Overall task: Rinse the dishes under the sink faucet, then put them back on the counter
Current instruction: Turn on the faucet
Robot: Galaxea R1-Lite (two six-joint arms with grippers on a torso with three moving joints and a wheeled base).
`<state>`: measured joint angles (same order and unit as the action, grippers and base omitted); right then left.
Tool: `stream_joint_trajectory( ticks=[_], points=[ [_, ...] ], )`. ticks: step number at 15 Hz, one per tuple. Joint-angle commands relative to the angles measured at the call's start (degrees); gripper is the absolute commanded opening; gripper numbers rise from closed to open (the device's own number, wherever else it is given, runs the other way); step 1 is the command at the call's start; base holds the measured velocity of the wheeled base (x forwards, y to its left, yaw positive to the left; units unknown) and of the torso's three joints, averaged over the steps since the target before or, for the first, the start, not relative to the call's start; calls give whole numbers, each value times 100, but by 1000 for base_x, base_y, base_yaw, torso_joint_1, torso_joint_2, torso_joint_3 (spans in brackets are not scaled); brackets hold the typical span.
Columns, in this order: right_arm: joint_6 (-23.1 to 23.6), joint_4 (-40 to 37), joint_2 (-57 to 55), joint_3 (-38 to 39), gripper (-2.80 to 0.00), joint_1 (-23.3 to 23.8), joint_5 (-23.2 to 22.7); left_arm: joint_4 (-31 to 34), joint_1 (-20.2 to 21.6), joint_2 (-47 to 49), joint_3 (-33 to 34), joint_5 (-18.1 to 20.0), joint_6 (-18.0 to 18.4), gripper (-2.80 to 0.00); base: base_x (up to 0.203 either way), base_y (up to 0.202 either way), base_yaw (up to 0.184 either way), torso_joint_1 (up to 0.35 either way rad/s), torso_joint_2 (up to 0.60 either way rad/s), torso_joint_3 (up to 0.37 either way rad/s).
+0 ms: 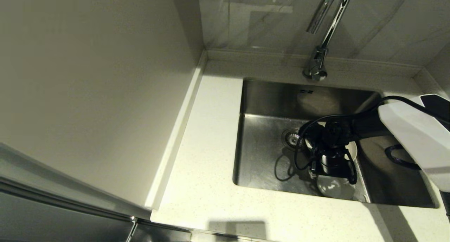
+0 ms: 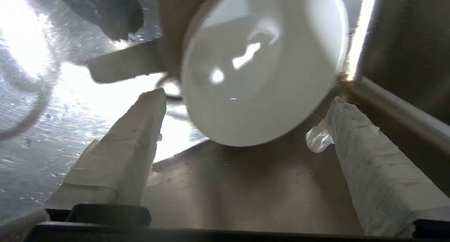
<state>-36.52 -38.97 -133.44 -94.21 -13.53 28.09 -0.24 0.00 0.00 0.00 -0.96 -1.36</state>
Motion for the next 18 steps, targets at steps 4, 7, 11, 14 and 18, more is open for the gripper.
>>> stream_joint_trajectory(
  ticks=[4, 7, 11, 14, 18],
  points=[
    [13, -25, -663, -668, 0, 83, -88, -2, 0, -18, 0, 0, -5, -280, 0, 0, 0, 0, 0, 0],
    [235, -31, -1005, -1212, 0, 138, -85, -2, 0, -18, 0, 0, -5, -280, 0, 0, 0, 0, 0, 0],
    [471, -23, -1097, -1284, 0, 221, -93, -2, 0, -18, 0, 0, -5, -280, 0, 0, 0, 0, 0, 0],
    [471, -23, -1139, -1293, 0, 375, -93, -2, 0, -18, 0, 0, -5, -280, 0, 0, 0, 0, 0, 0],
    [569, -14, -1166, -1328, -280, 557, -129, -2, 0, -18, 0, 0, -5, -280, 0, 0, 0, 0, 0, 0]
  ],
)
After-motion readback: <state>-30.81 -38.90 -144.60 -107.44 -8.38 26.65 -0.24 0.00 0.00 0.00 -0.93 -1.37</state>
